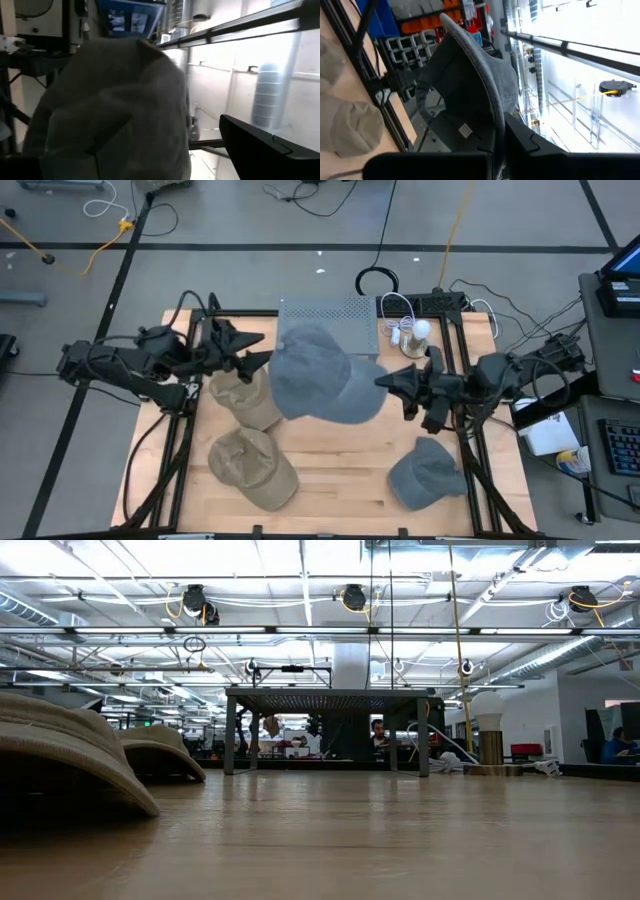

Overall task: Pick & Place hat
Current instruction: Put the top black cap on the shelf

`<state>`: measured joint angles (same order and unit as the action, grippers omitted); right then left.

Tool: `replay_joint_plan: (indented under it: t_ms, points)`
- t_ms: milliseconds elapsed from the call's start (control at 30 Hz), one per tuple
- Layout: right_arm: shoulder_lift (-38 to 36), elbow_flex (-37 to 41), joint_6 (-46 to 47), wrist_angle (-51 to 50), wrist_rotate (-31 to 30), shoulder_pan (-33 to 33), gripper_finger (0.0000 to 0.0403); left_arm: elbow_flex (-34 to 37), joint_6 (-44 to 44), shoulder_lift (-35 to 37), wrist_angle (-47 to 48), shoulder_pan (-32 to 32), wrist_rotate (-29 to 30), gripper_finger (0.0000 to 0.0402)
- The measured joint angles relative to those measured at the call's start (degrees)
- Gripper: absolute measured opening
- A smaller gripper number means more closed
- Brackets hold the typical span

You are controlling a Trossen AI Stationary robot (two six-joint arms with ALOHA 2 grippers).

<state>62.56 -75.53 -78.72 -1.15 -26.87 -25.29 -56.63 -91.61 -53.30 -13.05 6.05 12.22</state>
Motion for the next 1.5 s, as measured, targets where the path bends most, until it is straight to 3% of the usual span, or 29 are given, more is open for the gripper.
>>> replay_joint_plan:
  t_ms: [433, 767, 1133, 1267, 1500]
  points:
    - [-3.8, 0.0, 1.5, -4.3, -3.2, -2.7, 0.0009, -13.7, -1.9, -13.2, 4.8, -3.9, -15.3, 0.0298]
    - [-5.2, 0.0, 1.5, -4.8, -3.1, -2.7, 0.0009, -13.9, -6.4, -15.8, 0.6, -3.9, -12.9, 0.0298]
    - [-5.1, 0.0, 3.2, -6.0, -3.4, -4.3, 0.0009, -13.8, -10.6, -16.8, 1.7, -4.2, -16.0, 0.0297]
    - [-5.1, 0.0, 3.3, -6.1, -5.0, -4.3, 0.0009, -13.8, -10.4, -16.8, 2.4, -4.6, -17.0, 0.0269]
    - [-5.1, 0.0, 3.1, -6.6, -6.1, -4.3, 0.0009, -13.8, -12.1, -16.8, -0.3, -4.6, -16.9, 0.0155]
